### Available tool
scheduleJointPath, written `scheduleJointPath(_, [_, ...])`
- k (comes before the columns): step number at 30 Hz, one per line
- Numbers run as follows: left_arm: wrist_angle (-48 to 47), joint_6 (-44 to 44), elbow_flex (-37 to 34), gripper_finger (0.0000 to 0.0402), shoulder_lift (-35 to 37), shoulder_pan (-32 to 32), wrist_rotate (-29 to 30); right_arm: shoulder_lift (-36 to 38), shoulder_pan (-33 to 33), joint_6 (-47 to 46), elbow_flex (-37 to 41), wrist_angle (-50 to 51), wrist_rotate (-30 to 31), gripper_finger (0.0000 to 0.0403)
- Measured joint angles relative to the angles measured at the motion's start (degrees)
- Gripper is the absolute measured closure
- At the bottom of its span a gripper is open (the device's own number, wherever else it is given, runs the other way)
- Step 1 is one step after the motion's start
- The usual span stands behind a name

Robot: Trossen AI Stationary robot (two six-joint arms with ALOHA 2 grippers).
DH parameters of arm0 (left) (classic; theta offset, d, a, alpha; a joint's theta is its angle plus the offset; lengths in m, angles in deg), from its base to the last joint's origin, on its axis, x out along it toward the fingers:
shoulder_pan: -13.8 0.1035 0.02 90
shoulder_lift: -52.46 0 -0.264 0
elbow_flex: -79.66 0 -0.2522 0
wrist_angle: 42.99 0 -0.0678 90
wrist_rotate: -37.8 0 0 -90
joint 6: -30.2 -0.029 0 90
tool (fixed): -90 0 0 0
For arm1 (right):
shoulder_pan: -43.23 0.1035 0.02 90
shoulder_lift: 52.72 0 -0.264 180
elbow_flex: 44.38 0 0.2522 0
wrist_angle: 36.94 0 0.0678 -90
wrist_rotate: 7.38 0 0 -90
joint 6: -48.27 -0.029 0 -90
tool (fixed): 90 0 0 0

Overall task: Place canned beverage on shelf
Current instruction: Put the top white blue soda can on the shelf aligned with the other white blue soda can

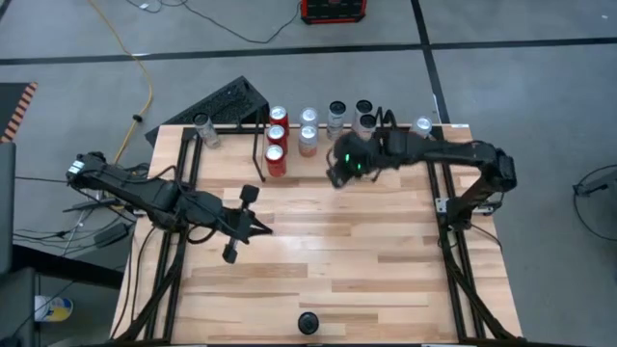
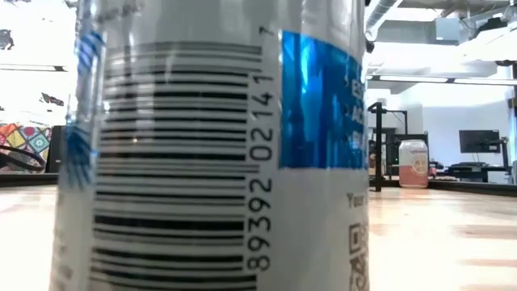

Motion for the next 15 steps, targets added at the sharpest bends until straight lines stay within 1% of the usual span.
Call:
scheduleJointPath(4, [-0.21, -1.04, 0.00, 0.0402, 1.31, 1.10, 1.03, 0.04, -6.77, 1.54, -0.51, -1.88, -0.91, 0.0174])
scheduleJointPath(8, [-0.28, -2.15, 0.02, 0.0402, 1.38, 2.97, 1.03, -2.90, -11.58, 3.74, -0.49, -3.17, -1.41, 0.0174])
scheduleJointPath(11, [-0.82, -2.19, 0.02, 0.0402, 1.23, 4.50, 1.03, -4.91, -12.87, 6.58, -0.49, -3.52, -2.11, 0.0174])
scheduleJointPath(15, [-2.15, -2.12, 0.02, 0.0402, 1.21, 6.30, 0.97, -6.43, -12.58, 10.71, -0.50, -3.29, -2.92, 0.0171])
